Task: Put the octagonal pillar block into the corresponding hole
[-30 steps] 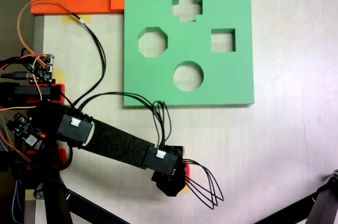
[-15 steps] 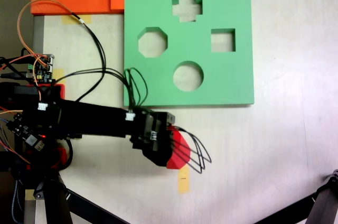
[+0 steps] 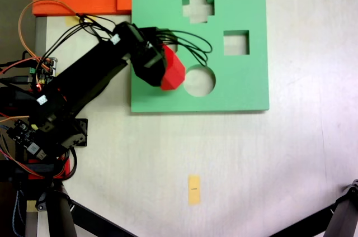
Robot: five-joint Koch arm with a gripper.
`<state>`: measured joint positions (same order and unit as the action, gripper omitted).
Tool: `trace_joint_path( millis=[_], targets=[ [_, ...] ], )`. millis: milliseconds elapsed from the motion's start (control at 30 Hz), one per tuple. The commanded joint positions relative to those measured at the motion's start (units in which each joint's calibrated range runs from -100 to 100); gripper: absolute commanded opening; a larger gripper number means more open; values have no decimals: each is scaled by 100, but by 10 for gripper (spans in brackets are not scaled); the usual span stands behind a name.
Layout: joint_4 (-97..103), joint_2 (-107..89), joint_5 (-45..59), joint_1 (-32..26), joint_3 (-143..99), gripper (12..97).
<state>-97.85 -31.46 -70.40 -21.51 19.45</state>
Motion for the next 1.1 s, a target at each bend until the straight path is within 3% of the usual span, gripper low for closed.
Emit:
trace_joint_path(
  millis=[0, 133, 567, 1067],
  targets=[
    [-215, 88, -444, -200, 378, 385],
    [-215, 353, -860, -347, 378, 384],
    [1373, 1037, -864, -523, 458, 384],
    [1075, 1694, -928, -718, 906, 384]
  ],
)
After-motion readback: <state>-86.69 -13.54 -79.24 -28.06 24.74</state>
